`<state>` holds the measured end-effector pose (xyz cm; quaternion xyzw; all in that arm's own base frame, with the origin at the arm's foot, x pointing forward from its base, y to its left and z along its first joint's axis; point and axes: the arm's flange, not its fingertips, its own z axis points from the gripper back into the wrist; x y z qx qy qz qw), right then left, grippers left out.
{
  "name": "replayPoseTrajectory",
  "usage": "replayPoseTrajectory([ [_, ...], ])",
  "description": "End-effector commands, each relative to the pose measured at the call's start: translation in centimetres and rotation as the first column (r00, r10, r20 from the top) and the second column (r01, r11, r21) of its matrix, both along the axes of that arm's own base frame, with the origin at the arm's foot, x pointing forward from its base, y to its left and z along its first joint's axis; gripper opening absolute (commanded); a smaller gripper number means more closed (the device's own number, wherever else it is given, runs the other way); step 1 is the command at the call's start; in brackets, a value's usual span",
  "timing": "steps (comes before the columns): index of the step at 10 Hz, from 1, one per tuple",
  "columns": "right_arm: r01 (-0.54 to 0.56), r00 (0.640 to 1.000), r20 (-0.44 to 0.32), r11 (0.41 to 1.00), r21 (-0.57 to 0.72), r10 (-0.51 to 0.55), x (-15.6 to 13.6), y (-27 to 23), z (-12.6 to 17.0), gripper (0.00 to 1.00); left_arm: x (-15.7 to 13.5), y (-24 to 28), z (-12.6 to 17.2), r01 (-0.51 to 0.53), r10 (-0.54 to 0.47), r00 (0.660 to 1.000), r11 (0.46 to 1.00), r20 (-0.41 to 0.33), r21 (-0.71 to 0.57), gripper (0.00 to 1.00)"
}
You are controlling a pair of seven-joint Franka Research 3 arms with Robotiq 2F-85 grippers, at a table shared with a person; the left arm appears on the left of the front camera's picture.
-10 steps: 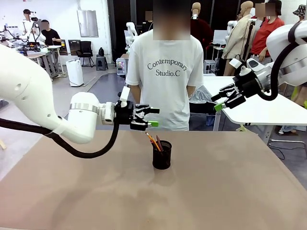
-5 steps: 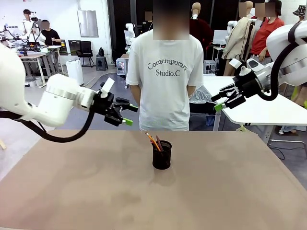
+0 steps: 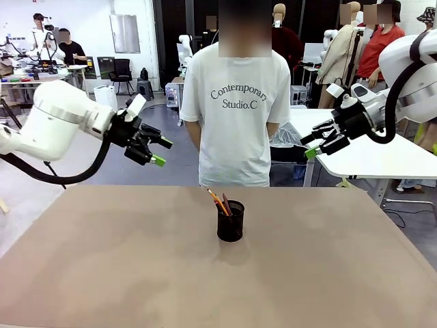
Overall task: Place the pens into the pen holder.
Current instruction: Pick up a writing instrument from the table and place it into the Pen holder.
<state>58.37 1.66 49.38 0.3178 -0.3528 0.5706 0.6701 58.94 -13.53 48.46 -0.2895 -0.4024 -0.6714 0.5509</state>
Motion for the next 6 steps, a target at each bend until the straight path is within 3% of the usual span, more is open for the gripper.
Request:
replayPoseTrajectory([
  [1, -0.001, 1.000, 0.005, 1.000, -0.001, 0.001, 0.0, 0.0, 0.2, 1.00, -0.1, 1.2, 1.0, -0.049, 0.050, 0.999, 0.997, -0.005, 0.060, 1.00],
  [6, -0.001, 1.000, 0.005, 1.000, -0.001, 0.001, 0.0, 0.0, 0.2, 1.00, 0.5, 3.7, 2.1, -0.127, 0.127, 0.992, 0.986, 0.002, 0.108, 1.00],
])
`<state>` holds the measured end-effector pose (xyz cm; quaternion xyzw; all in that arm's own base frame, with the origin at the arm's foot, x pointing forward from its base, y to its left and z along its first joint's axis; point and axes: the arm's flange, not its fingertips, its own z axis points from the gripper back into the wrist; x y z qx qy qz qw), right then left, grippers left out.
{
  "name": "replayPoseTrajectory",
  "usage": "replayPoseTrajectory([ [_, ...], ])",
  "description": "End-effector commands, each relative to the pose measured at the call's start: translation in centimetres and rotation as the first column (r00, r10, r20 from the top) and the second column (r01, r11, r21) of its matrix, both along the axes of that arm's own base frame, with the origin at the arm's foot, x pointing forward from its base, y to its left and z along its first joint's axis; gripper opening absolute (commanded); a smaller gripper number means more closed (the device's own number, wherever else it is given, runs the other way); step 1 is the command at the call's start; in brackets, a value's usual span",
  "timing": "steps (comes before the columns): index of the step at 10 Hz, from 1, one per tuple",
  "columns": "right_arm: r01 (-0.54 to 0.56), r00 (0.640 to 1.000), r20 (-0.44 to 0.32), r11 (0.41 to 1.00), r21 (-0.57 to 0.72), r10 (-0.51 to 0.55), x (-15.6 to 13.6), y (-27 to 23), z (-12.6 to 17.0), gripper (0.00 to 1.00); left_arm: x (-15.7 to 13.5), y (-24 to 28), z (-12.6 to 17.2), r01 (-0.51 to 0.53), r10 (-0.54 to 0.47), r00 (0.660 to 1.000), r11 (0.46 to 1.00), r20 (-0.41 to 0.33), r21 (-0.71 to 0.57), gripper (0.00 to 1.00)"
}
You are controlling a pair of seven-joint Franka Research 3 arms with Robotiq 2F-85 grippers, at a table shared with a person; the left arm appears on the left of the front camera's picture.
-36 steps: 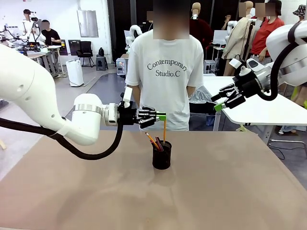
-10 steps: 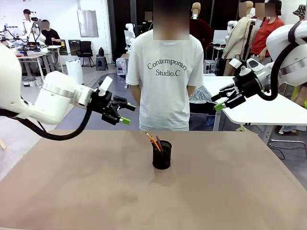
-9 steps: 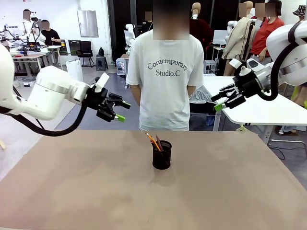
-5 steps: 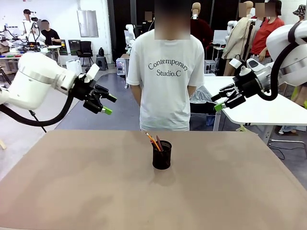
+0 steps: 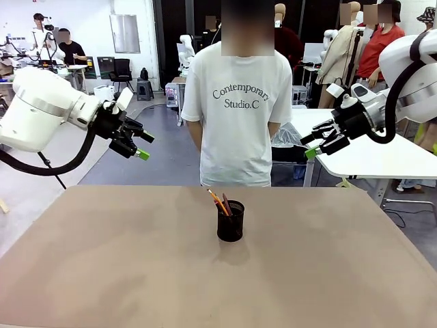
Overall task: Place the pens into the pen holder.
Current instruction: Pick up a writing instrument from the table and place it into the Pen holder.
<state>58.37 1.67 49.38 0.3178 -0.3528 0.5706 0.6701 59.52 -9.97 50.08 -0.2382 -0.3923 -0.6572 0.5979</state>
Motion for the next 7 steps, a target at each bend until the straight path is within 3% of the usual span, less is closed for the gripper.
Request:
replayPoseTrajectory([
  [1, 0.000, 1.000, 0.005, 1.000, -0.001, 0.000, 0.0, 0.0, 0.2, 1.00, -0.3, 0.3, 0.7, -0.031, 0.032, 0.999, 0.999, -0.023, 0.033, 1.00],
  [7, 0.000, 1.000, 0.005, 1.000, -0.001, 0.000, 0.0, 0.0, 0.2, 1.00, -0.5, 1.9, 1.3, -0.086, 0.092, 0.994, 0.991, -0.054, 0.105, 1.00],
])
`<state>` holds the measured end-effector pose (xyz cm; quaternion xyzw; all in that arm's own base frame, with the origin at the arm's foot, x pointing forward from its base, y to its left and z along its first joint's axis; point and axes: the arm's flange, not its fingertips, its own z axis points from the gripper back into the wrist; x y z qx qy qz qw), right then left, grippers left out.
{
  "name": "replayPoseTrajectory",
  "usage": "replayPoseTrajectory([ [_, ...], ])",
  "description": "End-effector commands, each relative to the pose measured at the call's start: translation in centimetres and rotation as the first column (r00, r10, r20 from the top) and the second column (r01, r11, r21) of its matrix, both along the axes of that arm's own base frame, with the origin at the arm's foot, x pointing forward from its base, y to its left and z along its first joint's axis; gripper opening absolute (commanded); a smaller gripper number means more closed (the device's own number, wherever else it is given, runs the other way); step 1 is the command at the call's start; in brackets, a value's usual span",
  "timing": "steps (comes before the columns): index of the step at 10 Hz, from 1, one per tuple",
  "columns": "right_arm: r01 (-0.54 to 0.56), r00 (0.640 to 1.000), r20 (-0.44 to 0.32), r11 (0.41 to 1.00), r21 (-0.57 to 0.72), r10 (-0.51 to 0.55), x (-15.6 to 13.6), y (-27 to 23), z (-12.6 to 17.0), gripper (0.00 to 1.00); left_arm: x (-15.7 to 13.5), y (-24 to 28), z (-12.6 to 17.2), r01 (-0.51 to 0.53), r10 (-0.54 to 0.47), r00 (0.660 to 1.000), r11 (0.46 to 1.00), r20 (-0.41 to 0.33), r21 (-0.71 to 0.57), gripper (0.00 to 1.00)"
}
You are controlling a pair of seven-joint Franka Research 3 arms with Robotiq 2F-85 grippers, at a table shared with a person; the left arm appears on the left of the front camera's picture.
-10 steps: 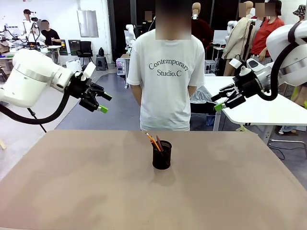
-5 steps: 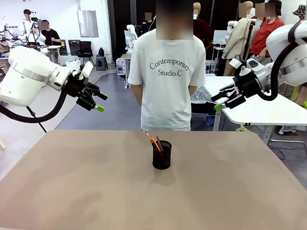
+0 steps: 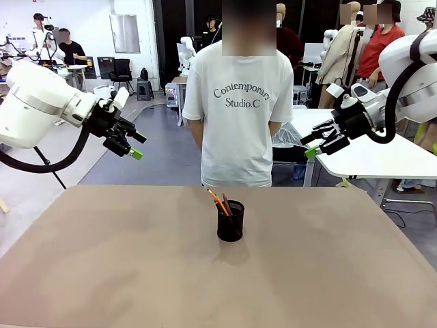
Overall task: Place the pens into the pen holder.
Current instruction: Pick up a writing instrument from the table and place it into the Pen holder.
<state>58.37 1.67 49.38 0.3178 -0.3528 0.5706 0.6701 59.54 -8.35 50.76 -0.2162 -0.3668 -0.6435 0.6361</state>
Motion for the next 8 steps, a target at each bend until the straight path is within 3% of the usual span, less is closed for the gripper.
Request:
replayPoseTrajectory([
  [1, 0.000, 1.000, 0.005, 1.000, -0.001, 0.000, 0.0, 0.0, 0.2, 1.00, -0.8, 0.7, 0.9, -0.025, 0.027, 0.999, 0.998, -0.033, 0.058, 1.00],
  [4, 0.000, 1.000, 0.005, 1.000, -0.001, 0.000, 0.0, 0.0, 0.2, 1.00, -2.3, 1.1, 1.2, -0.023, 0.031, 0.995, 0.996, -0.090, 0.091, 1.00],
  [8, 0.000, 1.000, 0.005, 1.000, -0.001, 0.000, 0.0, 0.0, 0.2, 1.00, -3.4, 1.2, 1.2, -0.037, 0.041, 0.990, 0.999, -0.138, 0.037, 1.00],
])
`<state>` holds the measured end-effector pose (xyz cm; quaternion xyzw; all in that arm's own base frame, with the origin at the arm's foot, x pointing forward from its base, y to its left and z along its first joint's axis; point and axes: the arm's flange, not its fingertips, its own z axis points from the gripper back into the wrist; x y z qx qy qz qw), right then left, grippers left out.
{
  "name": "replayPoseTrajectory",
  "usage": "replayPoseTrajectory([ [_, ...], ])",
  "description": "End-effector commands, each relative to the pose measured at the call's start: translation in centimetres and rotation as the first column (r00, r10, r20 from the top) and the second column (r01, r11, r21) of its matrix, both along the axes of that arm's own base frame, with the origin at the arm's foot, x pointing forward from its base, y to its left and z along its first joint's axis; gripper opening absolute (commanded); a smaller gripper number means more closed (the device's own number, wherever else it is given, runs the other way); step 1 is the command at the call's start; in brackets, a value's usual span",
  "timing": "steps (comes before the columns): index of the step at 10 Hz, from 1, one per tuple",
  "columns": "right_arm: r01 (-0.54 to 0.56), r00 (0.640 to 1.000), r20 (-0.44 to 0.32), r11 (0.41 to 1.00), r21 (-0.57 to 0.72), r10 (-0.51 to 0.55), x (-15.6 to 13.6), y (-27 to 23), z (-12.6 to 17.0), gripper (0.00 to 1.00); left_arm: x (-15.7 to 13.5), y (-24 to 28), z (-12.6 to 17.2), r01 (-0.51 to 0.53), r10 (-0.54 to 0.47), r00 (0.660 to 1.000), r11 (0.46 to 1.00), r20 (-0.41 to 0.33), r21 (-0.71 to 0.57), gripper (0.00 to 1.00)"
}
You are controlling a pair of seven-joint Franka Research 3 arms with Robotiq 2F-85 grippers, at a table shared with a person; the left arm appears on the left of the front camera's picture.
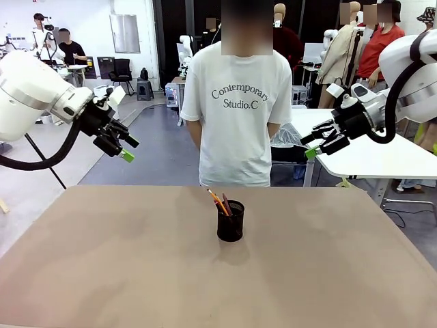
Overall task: Place the pens into the pen holder.
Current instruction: Pick up a writing instrument from the table and place it into the Pen holder.
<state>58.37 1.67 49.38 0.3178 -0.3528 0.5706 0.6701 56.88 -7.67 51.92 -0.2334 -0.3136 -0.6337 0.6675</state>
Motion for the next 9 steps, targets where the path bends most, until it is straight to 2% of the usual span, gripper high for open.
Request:
replayPoseTrajectory([
  [1, 0.000, 1.000, 0.005, 1.000, -0.001, 0.000, 0.03, 0.03, 0.24, 1.00, -1.10, 0.69, 0.04, -0.024, 0.023, 0.999, 1.000, -0.041, -0.016, 1.00],
  [3, 0.000, 1.000, 0.005, 1.000, -0.001, 0.000, 0.03, 0.03, 0.24, 1.00, -1.51, 0.94, 0.10, -0.031, 0.030, 0.998, 0.999, -0.047, -0.020, 1.00],
  [4, 0.000, 1.000, 0.005, 1.000, -0.001, 0.000, 0.03, 0.03, 0.24, 1.00, -1.54, 0.86, 0.24, -0.019, 0.018, 1.000, 0.999, -0.021, -0.034, 1.00],
  [5, 0.000, 1.000, 0.005, 1.000, -0.001, 0.000, 0.03, 0.03, 0.24, 1.00, -0.70, 0.62, -0.20, -0.017, 0.017, 0.999, 1.000, -0.033, -0.006, 1.00],
  [9, 0.000, 1.000, 0.005, 1.000, -0.001, 0.000, 0.03, 0.03, 0.24, 1.00, -0.70, 0.62, -0.20, -0.017, 0.017, 0.999, 1.000, -0.033, -0.006, 1.00],
])
